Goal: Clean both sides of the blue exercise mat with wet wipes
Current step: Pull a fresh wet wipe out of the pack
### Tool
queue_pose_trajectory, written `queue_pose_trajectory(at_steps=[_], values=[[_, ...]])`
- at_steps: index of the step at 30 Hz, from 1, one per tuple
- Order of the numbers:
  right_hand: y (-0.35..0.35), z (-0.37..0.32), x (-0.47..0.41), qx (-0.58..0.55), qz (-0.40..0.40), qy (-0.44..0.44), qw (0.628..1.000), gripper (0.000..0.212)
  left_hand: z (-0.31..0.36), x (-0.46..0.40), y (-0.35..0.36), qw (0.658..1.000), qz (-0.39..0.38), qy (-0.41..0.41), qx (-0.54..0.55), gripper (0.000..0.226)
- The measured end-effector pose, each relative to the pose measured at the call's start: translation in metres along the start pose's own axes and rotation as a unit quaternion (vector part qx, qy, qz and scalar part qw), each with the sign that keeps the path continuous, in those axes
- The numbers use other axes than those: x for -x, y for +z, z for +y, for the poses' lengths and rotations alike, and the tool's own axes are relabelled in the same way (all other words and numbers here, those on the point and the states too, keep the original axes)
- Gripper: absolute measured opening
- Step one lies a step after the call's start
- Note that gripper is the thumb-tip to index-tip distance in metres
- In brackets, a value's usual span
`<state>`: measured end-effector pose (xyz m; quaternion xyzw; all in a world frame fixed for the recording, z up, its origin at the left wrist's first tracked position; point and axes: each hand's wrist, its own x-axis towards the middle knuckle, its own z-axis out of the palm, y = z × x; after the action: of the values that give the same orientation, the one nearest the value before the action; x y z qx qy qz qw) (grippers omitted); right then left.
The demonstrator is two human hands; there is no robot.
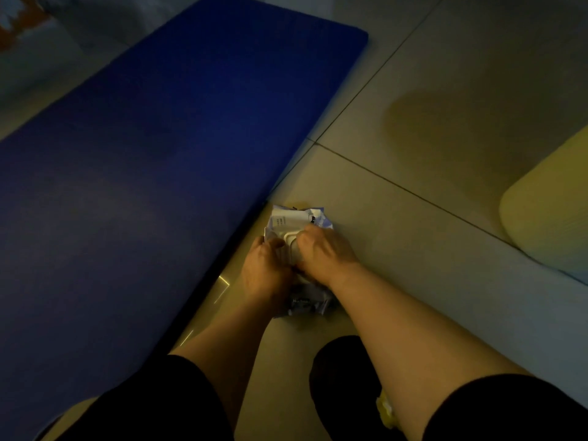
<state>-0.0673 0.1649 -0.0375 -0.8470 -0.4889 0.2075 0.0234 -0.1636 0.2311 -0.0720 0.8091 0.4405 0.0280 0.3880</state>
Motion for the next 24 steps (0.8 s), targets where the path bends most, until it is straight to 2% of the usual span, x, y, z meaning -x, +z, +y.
queue_pose_trajectory(at_steps=[8, 12, 15, 16, 18, 20, 21, 24], values=[[0.024, 0.008, -0.011, -0.121, -0.003, 0.088, 0.989, 0.032, 0.001, -0.002, 0.001, 1.0, 0.001, -0.008, 0.001, 0.035], [0.02, 0.006, -0.007, -0.145, 0.007, 0.07, 0.987, 0.028, 0.003, -0.005, 0.002, 0.998, -0.008, -0.034, 0.044, 0.03], [0.014, 0.008, 0.006, -0.166, -0.004, 0.027, 0.986, 0.007, 0.005, -0.007, 0.001, 0.995, -0.001, -0.059, 0.084, 0.031], [0.014, 0.01, 0.009, -0.183, -0.002, 0.03, 0.983, 0.007, 0.006, -0.007, 0.001, 0.993, 0.004, -0.063, 0.103, 0.031], [0.014, 0.011, 0.013, -0.221, 0.03, 0.056, 0.973, 0.019, 0.009, -0.004, 0.001, 0.994, 0.007, -0.046, 0.094, 0.035], [0.016, 0.008, 0.013, -0.235, 0.062, 0.074, 0.967, 0.013, 0.011, 0.002, 0.003, 0.998, 0.008, -0.026, 0.063, 0.039], [0.016, 0.005, 0.011, -0.223, 0.07, 0.077, 0.969, 0.012, 0.011, 0.003, 0.004, 0.998, 0.015, -0.021, 0.055, 0.04], [0.018, -0.002, 0.006, -0.163, 0.071, 0.09, 0.98, 0.028, 0.015, 0.004, 0.005, 0.999, 0.025, -0.024, 0.03, 0.043]])
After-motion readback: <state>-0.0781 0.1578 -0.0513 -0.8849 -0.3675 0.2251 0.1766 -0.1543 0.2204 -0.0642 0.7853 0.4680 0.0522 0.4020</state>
